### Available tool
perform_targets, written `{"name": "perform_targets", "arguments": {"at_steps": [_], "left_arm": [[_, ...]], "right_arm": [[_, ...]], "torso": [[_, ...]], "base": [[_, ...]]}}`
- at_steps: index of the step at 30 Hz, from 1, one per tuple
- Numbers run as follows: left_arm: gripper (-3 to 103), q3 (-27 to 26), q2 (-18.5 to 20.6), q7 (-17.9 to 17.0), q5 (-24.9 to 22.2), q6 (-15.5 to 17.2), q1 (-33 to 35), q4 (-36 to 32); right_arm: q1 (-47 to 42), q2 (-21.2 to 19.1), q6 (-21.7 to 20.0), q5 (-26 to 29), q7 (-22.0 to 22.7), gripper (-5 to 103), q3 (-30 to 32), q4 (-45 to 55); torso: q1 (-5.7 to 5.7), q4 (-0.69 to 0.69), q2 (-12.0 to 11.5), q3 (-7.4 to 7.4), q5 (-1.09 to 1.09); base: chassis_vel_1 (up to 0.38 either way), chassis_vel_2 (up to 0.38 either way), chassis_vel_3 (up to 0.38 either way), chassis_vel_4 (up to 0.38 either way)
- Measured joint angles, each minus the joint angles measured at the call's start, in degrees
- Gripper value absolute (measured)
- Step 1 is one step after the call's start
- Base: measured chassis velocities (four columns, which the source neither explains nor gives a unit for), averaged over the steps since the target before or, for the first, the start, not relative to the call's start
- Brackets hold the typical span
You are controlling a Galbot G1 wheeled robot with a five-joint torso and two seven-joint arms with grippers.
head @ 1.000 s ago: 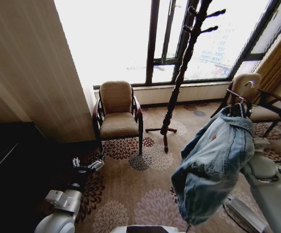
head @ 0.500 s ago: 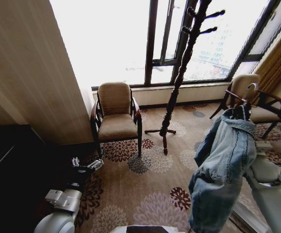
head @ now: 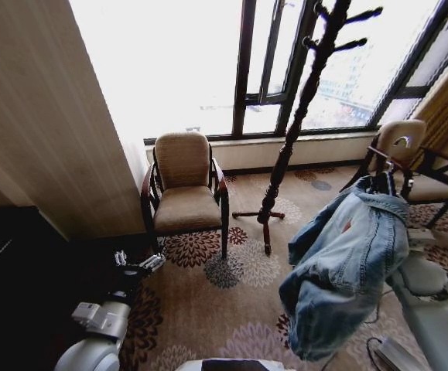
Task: Pick up the clothes from the bed and hang them on the clothes hanger.
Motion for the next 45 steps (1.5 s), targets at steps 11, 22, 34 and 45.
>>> {"name": "perform_targets", "arguments": {"at_steps": [11, 22, 34, 45], "left_arm": [[100, 1.1, 0.0, 0.1, 0.5, -0.1, -0.3, 0.2], [100, 1.2, 0.1, 0.1, 0.5, -0.2, -0.2, 0.3], [100, 1.1, 0.5, 0.0, 0.1, -0.2, -0.5, 0.2], [100, 1.7, 1.1, -0.1, 0.2, 0.1, -0.8, 0.2]], "right_arm": [[-1.5, 0.5, 0.0, -0.1, 0.1, 13, 1.4, 0.5], [-3.1, 2.1, 0.2, -1.6, -0.2, 13, 1.8, 1.6], [-4.7, 2.4, 0.3, -1.7, -0.2, 13, 3.1, 2.9], [-6.0, 2.8, 0.0, -1.5, -0.1, 13, 4.6, 4.1]], "torso": [[0.00, -0.02, 0.0, 0.00, 0.00], [-0.01, -0.01, 0.0, 0.00, 0.00], [-0.01, 0.00, 0.0, -0.01, 0.00], [-0.01, 0.00, 0.0, 0.00, 0.00]], "base": [[-0.113, 0.110, 0.108, -0.107], [-0.105, 0.126, 0.121, -0.123], [-0.123, 0.116, 0.117, -0.115], [-0.111, 0.120, 0.111, -0.128]]}}
